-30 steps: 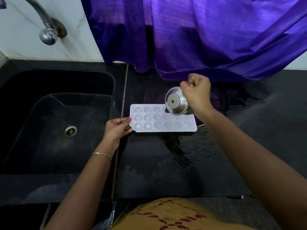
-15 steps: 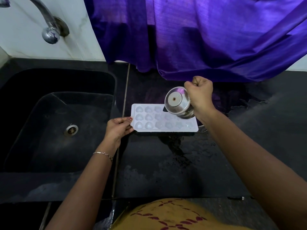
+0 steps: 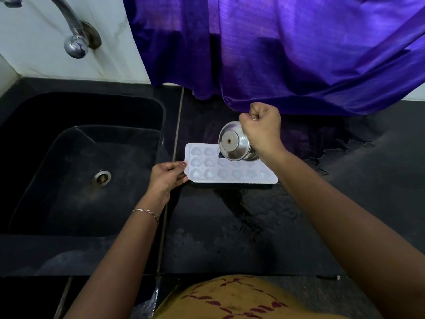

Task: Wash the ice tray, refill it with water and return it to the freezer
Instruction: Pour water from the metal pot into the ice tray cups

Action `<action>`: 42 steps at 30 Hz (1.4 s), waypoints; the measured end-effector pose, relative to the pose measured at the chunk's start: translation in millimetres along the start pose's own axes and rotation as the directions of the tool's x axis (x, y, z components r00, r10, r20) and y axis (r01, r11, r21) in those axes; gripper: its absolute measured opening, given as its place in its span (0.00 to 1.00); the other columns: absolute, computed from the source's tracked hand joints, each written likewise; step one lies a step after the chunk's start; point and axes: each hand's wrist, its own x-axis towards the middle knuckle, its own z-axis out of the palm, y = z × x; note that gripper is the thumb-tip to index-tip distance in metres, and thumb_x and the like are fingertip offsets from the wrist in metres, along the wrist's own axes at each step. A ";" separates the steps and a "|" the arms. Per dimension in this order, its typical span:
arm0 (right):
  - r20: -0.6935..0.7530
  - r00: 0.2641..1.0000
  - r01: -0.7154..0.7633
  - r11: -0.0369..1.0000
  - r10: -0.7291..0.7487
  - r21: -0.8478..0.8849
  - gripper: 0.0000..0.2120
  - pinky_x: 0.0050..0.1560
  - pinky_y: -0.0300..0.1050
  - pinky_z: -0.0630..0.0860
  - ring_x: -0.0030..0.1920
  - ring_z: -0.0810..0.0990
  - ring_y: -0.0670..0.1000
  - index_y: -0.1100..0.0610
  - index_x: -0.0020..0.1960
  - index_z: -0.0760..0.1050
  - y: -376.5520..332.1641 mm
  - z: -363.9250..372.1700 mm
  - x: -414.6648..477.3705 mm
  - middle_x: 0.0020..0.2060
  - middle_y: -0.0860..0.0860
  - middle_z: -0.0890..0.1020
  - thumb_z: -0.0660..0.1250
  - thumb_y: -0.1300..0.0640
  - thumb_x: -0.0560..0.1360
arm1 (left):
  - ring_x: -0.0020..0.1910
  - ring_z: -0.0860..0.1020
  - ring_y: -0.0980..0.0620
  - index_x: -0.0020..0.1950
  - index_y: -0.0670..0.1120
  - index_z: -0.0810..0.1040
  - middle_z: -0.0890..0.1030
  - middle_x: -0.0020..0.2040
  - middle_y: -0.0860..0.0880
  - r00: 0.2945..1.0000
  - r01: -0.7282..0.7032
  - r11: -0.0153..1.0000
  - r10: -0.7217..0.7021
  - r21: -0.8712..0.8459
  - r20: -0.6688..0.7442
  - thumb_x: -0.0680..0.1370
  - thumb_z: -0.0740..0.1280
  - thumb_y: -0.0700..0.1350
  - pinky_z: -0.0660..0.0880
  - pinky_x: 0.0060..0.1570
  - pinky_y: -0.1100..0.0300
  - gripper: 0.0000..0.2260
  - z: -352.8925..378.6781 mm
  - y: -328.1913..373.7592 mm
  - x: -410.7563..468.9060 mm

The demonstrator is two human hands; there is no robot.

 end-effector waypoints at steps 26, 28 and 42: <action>0.012 0.996 0.094 0.994 -0.094 -0.049 0.20 0.30 0.33 0.61 0.26 0.58 0.43 0.52 0.27 0.56 -6.8 -0.2 7.4 0.22 0.45 0.60 0.64 0.66 0.67 | 0.43 0.81 0.48 0.47 0.37 0.81 0.83 0.46 0.39 1.000 0.001 1.000 -0.001 -0.016 0.011 0.77 0.69 0.38 0.82 0.41 0.60 0.04 0.4 -0.2 0.2; 0.014 0.996 0.084 0.995 -0.083 -0.046 0.20 0.29 0.34 0.61 0.26 0.58 0.43 0.52 0.27 0.56 -6.9 -0.2 7.1 0.22 0.45 0.60 0.64 0.66 0.67 | 0.43 0.81 0.48 0.47 0.37 0.81 0.83 0.46 0.40 1.000 0.001 1.000 0.000 -0.016 0.009 0.77 0.69 0.38 0.82 0.41 0.61 0.04 0.4 -0.4 0.6; 0.001 0.973 -0.226 0.953 0.230 0.204 0.22 0.32 0.45 0.66 0.26 0.60 0.46 0.52 0.26 0.57 -3.6 11.0 5.4 0.21 0.43 0.60 0.64 0.69 0.68 | 0.36 0.82 0.54 0.47 0.38 0.81 0.84 0.40 0.45 1.000 0.004 1.000 -0.004 -0.021 0.000 0.77 0.69 0.38 0.81 0.38 0.63 0.04 1.5 -0.5 1.7</action>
